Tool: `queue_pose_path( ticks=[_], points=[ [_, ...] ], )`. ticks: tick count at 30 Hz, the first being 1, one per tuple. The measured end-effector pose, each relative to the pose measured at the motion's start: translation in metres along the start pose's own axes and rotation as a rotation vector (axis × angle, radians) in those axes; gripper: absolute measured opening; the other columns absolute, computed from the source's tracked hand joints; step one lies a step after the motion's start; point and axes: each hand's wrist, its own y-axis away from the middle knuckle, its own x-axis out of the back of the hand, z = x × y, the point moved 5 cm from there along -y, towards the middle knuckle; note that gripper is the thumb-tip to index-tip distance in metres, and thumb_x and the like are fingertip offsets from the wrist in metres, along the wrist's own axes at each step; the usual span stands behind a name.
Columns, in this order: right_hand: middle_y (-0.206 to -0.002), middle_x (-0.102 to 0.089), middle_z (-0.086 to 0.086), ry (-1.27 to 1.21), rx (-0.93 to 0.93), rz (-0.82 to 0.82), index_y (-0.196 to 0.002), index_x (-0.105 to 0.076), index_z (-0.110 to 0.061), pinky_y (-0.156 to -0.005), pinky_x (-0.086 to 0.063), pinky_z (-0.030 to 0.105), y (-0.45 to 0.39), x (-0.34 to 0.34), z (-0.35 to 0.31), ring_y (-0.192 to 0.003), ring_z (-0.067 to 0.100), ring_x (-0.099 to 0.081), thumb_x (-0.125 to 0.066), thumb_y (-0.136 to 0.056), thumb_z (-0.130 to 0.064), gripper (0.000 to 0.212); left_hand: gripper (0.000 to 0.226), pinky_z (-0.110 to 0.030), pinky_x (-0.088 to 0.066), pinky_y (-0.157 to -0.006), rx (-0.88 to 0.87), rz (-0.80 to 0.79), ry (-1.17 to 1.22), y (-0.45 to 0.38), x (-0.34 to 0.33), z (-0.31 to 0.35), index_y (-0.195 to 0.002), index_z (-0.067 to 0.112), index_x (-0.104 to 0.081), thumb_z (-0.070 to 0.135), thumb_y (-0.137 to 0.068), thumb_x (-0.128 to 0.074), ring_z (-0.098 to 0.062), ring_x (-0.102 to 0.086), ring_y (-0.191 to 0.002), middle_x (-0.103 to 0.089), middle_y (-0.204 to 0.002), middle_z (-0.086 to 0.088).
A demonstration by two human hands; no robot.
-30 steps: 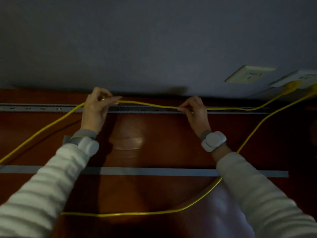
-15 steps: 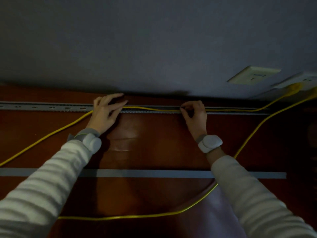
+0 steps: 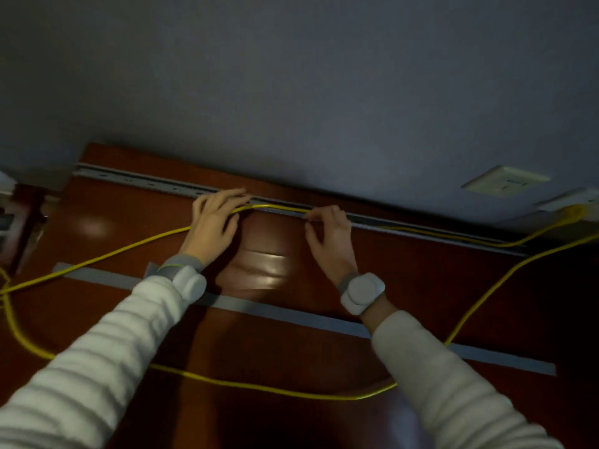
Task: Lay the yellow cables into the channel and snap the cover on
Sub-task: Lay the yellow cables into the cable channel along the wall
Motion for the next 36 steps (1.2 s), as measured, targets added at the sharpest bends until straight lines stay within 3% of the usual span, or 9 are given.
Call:
queue_pose_path(
  ticks=[5, 9, 16, 19, 28, 32, 36],
  points=[
    [-0.105, -0.057, 0.014, 0.002, 0.131, -0.153, -0.100, -0.059, -0.011, -0.092, -0.043, 0.049, -0.004, -0.049, -0.073, -0.102, 0.031, -0.054, -0.061, -0.083, -0.005, 0.018, 0.042, -0.037, -0.020, -0.106, 0.161, 0.044, -0.030, 0.042, 0.040, -0.051, -0.131, 0.022, -0.055, 0.008, -0.091, -0.051, -0.022, -0.044, -0.132, -0.052, -0.140, -0.001],
    [-0.112, -0.055, 0.011, 0.108, 0.180, -0.279, -0.109, -0.057, -0.014, -0.096, -0.039, 0.045, -0.006, -0.099, -0.111, -0.110, 0.030, -0.050, -0.061, -0.085, -0.012, 0.024, 0.041, -0.040, -0.022, -0.105, 0.316, 0.043, -0.068, 0.081, 0.060, -0.106, -0.132, 0.018, -0.052, 0.016, -0.091, -0.057, -0.028, -0.044, -0.129, -0.052, -0.137, -0.007],
    [-0.123, -0.052, 0.011, 0.291, 0.262, -0.465, -0.123, -0.053, -0.015, -0.099, -0.039, 0.042, -0.014, -0.170, -0.134, -0.113, 0.029, -0.048, -0.067, -0.084, -0.017, 0.042, 0.037, -0.046, -0.035, -0.096, 0.423, -0.035, -0.038, 0.125, 0.053, -0.161, -0.118, 0.014, -0.058, 0.026, -0.085, -0.069, -0.035, -0.046, -0.114, -0.049, -0.120, -0.014],
    [-0.127, -0.050, 0.011, 0.355, 0.275, -0.497, -0.126, -0.052, -0.016, -0.099, -0.038, 0.041, -0.022, -0.196, -0.139, -0.115, 0.029, -0.047, -0.067, -0.085, -0.024, 0.045, 0.029, -0.043, -0.036, -0.091, 0.412, 0.019, -0.027, 0.129, 0.050, -0.174, -0.112, 0.013, -0.059, 0.023, -0.087, -0.067, -0.034, -0.045, -0.110, -0.049, -0.115, -0.013],
    [-0.103, -0.060, 0.012, 0.317, 0.245, -0.437, -0.095, -0.061, -0.009, -0.087, -0.039, 0.042, -0.042, -0.219, -0.137, -0.101, 0.030, -0.052, -0.062, -0.088, -0.030, 0.022, 0.018, -0.046, -0.041, -0.082, 0.445, 0.102, -0.057, 0.118, 0.059, -0.194, -0.097, 0.006, -0.060, 0.023, -0.093, -0.056, -0.035, -0.051, -0.097, -0.054, -0.107, -0.016],
    [-0.092, -0.059, 0.013, 0.070, 0.261, -0.321, -0.087, -0.057, -0.007, -0.081, -0.045, 0.042, -0.062, -0.210, -0.154, -0.088, 0.028, -0.054, -0.062, -0.090, -0.019, 0.013, 0.013, -0.048, -0.044, -0.085, 0.328, 0.286, 0.051, 0.081, 0.098, -0.206, -0.093, 0.007, -0.059, 0.016, -0.095, -0.051, -0.036, -0.056, -0.092, -0.054, -0.102, -0.018],
    [-0.086, -0.058, 0.014, -0.008, 0.261, -0.188, -0.082, -0.056, -0.005, -0.077, -0.042, 0.037, -0.092, -0.204, -0.162, -0.083, 0.027, -0.053, -0.063, -0.089, -0.015, 0.014, 0.008, -0.050, -0.043, -0.091, 0.156, 0.292, 0.104, 0.023, 0.131, -0.226, -0.087, 0.007, -0.060, 0.013, -0.091, -0.057, -0.032, -0.058, -0.090, -0.055, -0.097, -0.016]
  ],
)
